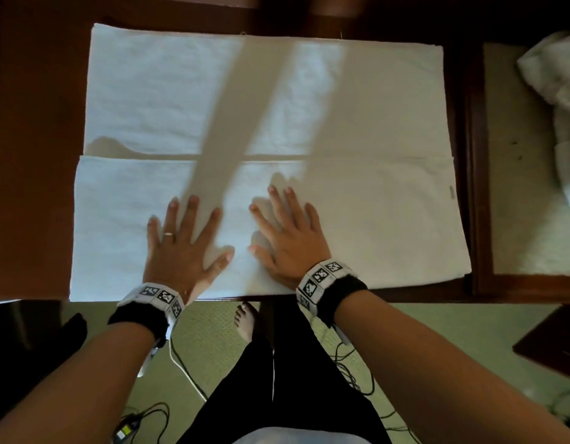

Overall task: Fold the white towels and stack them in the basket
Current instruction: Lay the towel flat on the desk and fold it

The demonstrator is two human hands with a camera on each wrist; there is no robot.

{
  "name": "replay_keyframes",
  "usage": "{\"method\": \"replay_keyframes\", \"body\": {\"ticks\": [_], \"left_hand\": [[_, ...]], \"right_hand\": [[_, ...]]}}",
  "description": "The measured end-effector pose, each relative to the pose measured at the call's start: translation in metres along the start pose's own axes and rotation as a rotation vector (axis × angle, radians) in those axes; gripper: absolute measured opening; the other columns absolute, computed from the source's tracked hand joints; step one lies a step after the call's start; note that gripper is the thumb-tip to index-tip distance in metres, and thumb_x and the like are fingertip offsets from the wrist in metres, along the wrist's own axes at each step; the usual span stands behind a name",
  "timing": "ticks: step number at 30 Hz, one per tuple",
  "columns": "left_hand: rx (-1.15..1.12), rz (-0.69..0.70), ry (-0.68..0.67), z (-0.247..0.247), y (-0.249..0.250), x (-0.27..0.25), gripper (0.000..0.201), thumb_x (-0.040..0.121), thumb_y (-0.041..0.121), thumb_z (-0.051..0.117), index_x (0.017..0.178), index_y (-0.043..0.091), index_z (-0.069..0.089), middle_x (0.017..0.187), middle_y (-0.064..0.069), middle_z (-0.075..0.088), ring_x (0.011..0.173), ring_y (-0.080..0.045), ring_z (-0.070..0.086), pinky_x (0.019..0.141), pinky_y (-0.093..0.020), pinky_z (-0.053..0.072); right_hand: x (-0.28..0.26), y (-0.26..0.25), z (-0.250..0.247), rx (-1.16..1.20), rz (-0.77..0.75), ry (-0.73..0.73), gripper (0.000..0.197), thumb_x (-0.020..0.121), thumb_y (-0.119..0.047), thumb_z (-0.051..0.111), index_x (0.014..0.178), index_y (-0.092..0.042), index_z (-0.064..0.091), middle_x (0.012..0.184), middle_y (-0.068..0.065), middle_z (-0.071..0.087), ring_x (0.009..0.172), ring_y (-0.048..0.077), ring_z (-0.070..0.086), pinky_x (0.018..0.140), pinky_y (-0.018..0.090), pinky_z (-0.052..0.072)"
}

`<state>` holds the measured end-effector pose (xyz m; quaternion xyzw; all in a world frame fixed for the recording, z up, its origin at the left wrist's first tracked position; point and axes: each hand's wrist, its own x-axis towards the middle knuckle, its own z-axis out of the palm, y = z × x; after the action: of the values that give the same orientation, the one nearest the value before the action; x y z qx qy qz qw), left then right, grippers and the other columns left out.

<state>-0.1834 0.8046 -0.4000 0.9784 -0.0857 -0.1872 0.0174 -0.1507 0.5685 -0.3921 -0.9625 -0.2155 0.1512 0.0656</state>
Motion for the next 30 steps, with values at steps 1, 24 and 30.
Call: {"method": "replay_keyframes", "body": {"ticks": [1, 24, 30], "left_hand": [[0.004, 0.009, 0.004, 0.000, -0.001, -0.001, 0.080, 0.091, 0.073, 0.023, 0.160, 0.031, 0.018, 0.168, -0.012, 0.007, 0.152, -0.044, 0.008, 0.113, -0.069, 0.014], [0.046, -0.005, -0.036, -0.045, -0.075, 0.033, 0.080, 0.094, 0.076, 0.019, 0.160, 0.036, 0.000, 0.169, -0.002, -0.002, 0.153, -0.035, 0.012, 0.117, -0.057, 0.022], [-0.030, -0.066, -0.141, -0.059, -0.035, 0.026, 0.078, 0.095, 0.061, 0.048, 0.159, 0.035, 0.014, 0.169, 0.003, 0.001, 0.152, -0.031, 0.017, 0.118, -0.049, 0.030]], "right_hand": [[0.000, 0.008, 0.003, -0.014, 0.022, -0.010, 0.071, 0.093, -0.064, 0.032, 0.156, -0.033, 0.019, 0.166, 0.007, -0.002, 0.152, 0.031, -0.001, 0.116, 0.056, 0.016], [-0.030, 0.099, -0.033, 0.057, 0.281, -0.182, 0.079, 0.093, -0.068, 0.035, 0.156, -0.039, -0.002, 0.164, 0.001, -0.019, 0.150, 0.034, -0.014, 0.121, 0.055, 0.006], [-0.014, 0.096, -0.066, 0.108, 0.333, -0.427, 0.083, 0.092, -0.057, 0.053, 0.156, -0.038, 0.004, 0.164, 0.000, -0.018, 0.151, 0.034, -0.007, 0.119, 0.056, 0.020]]}}
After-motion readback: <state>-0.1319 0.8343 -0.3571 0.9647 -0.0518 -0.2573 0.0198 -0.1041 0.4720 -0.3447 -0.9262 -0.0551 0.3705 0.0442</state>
